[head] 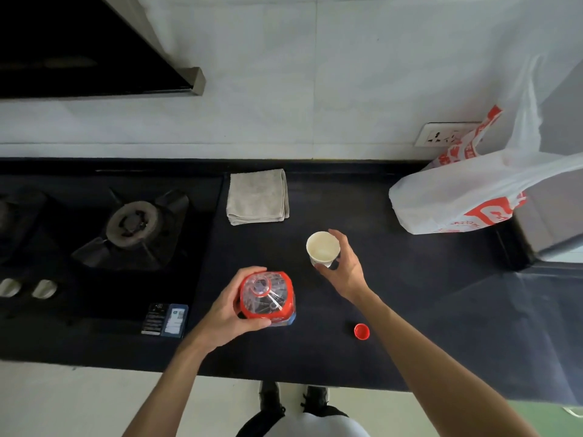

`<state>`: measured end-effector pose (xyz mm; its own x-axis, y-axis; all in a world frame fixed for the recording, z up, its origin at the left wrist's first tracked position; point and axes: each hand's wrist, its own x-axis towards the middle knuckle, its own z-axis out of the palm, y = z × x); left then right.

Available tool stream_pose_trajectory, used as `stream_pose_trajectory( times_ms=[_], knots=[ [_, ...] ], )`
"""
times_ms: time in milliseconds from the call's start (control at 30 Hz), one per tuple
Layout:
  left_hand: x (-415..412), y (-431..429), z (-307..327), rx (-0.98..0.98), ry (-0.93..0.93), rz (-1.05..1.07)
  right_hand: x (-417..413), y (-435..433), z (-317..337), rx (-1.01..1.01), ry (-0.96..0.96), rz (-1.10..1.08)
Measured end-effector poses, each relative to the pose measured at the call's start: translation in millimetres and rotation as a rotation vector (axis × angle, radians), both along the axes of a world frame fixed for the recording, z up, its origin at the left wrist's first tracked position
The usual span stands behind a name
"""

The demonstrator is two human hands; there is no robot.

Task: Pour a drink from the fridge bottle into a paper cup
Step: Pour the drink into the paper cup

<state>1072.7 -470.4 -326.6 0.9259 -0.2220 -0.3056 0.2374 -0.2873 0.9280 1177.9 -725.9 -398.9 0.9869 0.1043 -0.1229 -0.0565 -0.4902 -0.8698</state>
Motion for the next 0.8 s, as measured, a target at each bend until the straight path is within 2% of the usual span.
stream_pose_trajectory(
  times_ms=[467, 800],
  knots=[
    [-3, -4, -8, 0.014, -0.052, 0.028, -23, -8, 29, 0.070, -0.146, 0.033],
    [-2, -10, -12, -0.002, -0.125, 0.143, -48, -11, 55, 0.223, -0.087, 0.060]
  ],
)
